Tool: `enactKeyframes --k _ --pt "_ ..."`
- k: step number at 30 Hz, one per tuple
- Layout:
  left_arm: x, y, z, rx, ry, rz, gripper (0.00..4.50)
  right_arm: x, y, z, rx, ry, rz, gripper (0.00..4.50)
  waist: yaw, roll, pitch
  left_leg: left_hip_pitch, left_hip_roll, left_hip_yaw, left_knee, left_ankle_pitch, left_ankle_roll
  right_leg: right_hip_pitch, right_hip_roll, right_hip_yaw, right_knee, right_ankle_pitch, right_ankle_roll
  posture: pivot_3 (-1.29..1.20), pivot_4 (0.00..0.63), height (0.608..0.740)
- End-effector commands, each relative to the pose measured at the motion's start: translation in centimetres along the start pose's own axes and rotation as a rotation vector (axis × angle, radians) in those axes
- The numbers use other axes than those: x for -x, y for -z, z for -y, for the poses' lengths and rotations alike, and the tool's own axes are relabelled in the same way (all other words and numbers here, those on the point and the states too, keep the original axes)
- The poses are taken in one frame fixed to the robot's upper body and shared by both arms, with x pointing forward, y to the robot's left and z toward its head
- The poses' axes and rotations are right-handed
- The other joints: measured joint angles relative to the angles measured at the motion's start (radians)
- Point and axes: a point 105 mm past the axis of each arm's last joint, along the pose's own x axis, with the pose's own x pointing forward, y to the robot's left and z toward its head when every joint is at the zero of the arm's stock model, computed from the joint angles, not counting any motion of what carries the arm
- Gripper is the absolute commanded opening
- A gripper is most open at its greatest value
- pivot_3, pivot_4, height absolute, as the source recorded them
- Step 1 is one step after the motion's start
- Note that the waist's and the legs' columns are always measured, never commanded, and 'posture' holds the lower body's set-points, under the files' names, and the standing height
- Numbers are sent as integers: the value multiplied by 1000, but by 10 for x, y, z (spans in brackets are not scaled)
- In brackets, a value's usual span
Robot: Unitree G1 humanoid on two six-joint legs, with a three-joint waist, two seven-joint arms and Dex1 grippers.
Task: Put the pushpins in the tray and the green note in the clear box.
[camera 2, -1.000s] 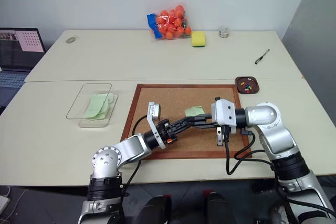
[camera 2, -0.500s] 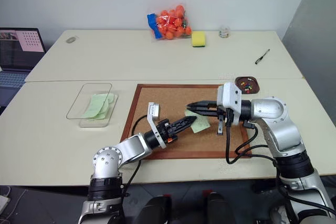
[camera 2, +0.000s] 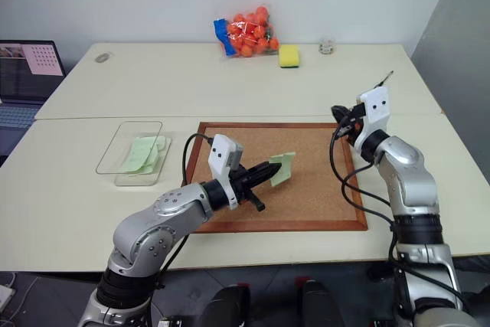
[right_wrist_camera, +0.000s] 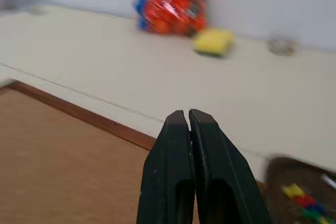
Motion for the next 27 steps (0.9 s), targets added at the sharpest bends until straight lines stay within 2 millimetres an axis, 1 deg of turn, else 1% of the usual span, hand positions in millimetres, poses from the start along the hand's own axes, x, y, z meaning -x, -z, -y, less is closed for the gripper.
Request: enactKeyframes --k 1,5,8,10,14,21,22,23,27 --pt "-8 -13 -2 -218 -3 51 7 -16 0 30 4 148 -20 0 0 0 0 0 0 0 0 0 0 0 0 0 0 0 0 0 150 740" --pt "-13 -13 -3 -229 -7 77 7 -28 2 46 -33 227 -41 0 -2 0 0 0 0 2 0 0 0 0 0 1 -1 0 0 0 150 740" --pt "-16 -14 -2 -231 -6 88 7 -31 3 57 -58 285 -52 0 -2 0 0 -1 0 2 0 0 0 -1 0 1 -1 0 0 0 150 740" --pt "-16 -15 -2 -233 -10 92 7 -33 5 61 -84 306 -61 0 -3 0 0 -1 0 3 -1 0 0 -1 0 1 -1 0 0 0 150 740" --pt "-15 -14 -4 -237 -22 93 7 -35 7 62 -116 318 -70 0 -3 0 0 -1 0 3 -1 0 0 -1 0 1 -1 0 0 0 150 740" --pt "-14 -15 -4 -233 -27 96 0 -35 9 67 -111 348 -74 1486 -5 0 0 0 0 3 0 0 1 0 0 1 1 0 0 0 150 740" --pt "-15 -15 -4 -234 -28 95 0 -35 8 67 -110 350 -72 1535 -5 0 0 0 0 3 0 0 1 0 0 1 1 0 0 0 150 740" --pt "-15 -15 -4 -235 -28 94 0 -35 7 67 -110 351 -69 1902 -5 0 0 0 1 2 0 0 1 0 0 1 1 0 0 0 150 740" --pt "-16 -16 -3 -235 -26 97 0 -35 5 68 -111 352 -64 2667 -5 0 0 0 1 2 0 0 1 0 0 1 1 0 0 0 150 740"
